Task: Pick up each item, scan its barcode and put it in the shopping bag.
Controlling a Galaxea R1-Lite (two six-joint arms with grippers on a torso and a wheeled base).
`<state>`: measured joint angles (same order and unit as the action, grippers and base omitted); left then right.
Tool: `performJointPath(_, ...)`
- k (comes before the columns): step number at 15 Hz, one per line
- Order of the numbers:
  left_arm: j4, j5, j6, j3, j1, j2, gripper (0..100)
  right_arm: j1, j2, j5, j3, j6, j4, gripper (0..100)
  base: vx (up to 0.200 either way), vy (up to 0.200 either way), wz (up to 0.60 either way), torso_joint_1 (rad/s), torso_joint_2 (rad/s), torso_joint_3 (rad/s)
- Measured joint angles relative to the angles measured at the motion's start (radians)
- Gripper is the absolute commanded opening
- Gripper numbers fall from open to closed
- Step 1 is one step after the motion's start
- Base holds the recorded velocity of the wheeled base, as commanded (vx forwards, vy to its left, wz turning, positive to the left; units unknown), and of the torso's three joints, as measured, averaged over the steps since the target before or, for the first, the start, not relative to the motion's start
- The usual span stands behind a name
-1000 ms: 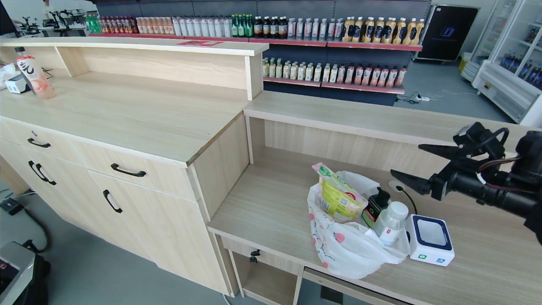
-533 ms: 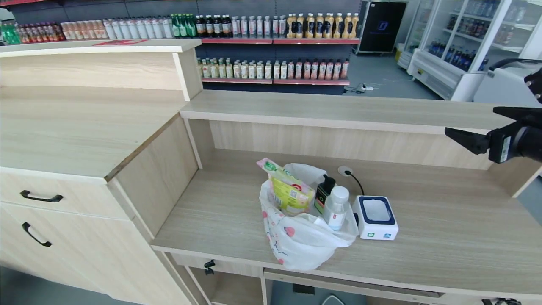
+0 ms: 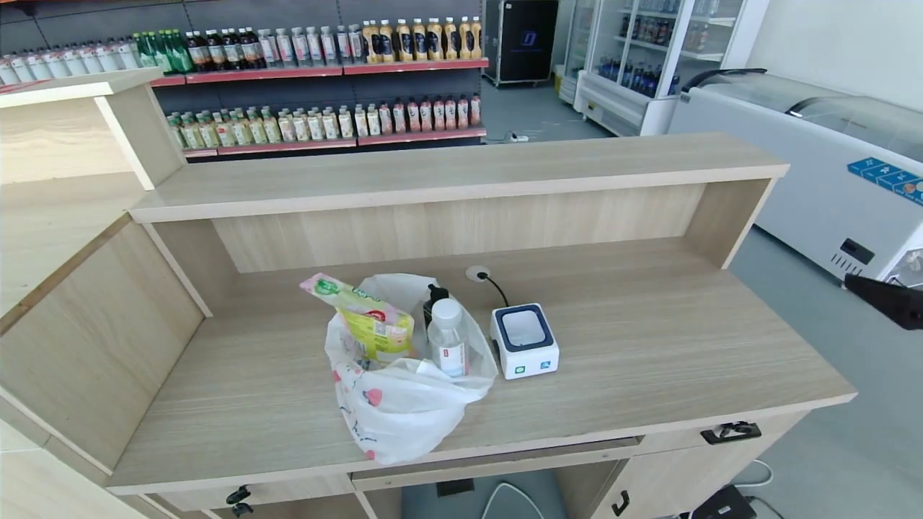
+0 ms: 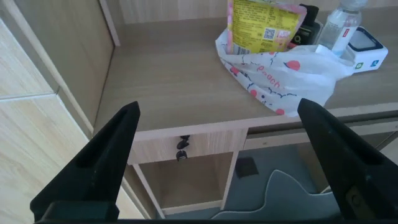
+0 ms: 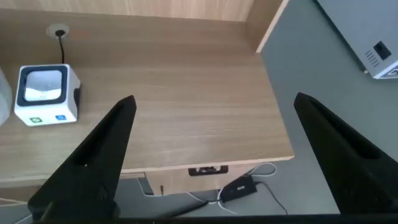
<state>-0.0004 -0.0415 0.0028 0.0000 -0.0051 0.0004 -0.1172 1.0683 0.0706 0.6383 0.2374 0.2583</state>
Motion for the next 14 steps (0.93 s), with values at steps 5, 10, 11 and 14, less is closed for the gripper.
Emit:
performJointPath(5, 0.000, 0.000, 0.000, 0.000, -0.001, 0.000, 100, 0.001, -0.326, -0.013, -0.423, -0.084, -0.007, 100, 0.000, 0.000, 0.00, 0.000, 0.00, 0.000)
performJointPath(10, 0.000, 0.000, -0.001, 0.000, -0.001, 0.000, 100, 0.027, -0.824, -0.104, -0.597, -0.225, -0.235, 100, 0.000, 0.000, 0.00, 0.000, 0.00, 0.000)
performJointPath(11, 0.000, 0.000, -0.001, 0.000, -0.001, 0.000, 100, 0.033, -0.878, -0.117, -0.619, -0.258, -0.264, 100, 0.000, 0.000, 0.00, 0.000, 0.00, 0.000)
performJointPath(14, 0.000, 0.000, -0.001, 0.000, -0.001, 0.000, 100, 0.035, -0.949, -0.121, -0.635, -0.263, -0.266, 100, 0.000, 0.000, 0.00, 0.000, 0.00, 0.000)
